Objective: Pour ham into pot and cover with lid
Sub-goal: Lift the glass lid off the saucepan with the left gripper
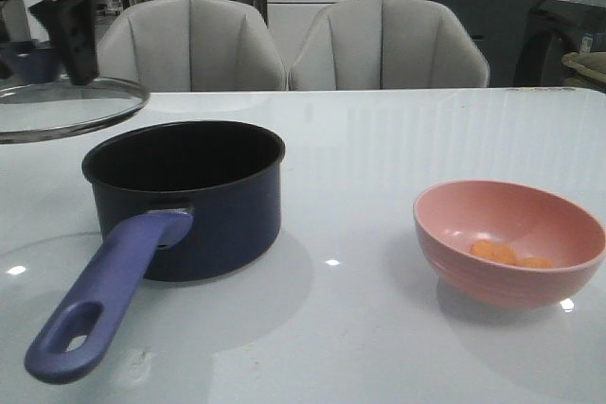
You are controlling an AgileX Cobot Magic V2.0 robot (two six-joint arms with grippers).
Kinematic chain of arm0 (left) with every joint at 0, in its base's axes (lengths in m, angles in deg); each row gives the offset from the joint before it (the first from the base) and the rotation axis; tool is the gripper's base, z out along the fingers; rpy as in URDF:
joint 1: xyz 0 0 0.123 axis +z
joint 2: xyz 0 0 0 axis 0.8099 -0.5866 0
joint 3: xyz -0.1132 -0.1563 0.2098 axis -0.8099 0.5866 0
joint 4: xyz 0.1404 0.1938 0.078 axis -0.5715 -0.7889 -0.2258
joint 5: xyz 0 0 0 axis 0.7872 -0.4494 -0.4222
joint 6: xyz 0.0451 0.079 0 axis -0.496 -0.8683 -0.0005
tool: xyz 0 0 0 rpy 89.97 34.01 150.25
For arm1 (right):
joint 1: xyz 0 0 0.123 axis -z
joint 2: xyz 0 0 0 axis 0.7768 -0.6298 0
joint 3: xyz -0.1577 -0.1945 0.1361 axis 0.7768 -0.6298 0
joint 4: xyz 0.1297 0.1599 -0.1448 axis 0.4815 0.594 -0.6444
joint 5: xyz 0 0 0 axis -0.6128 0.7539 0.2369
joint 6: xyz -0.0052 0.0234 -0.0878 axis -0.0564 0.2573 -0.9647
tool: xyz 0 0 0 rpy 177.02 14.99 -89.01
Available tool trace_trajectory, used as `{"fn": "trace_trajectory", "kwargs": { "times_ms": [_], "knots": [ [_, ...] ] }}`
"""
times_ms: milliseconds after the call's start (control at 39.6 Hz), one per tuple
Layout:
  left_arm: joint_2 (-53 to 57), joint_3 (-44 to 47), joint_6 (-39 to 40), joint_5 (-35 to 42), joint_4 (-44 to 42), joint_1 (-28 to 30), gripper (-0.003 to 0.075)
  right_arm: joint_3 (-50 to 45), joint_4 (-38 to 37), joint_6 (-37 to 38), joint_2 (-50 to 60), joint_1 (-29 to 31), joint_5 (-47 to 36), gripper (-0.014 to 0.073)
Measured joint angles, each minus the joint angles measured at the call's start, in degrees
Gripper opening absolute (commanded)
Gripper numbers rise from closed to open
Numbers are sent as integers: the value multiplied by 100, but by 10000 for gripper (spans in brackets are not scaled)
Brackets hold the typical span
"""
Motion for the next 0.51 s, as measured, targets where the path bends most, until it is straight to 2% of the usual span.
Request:
{"fn": "trace_trajectory", "kwargs": {
  "times_ms": [303,506],
  "knots": [
    [688,1273,0,669,13,935,155,0,0,0,0,0,0,148],
    [824,2100,0,1293,2,1275,155,0,0,0,0,0,0,148]
  ]
}}
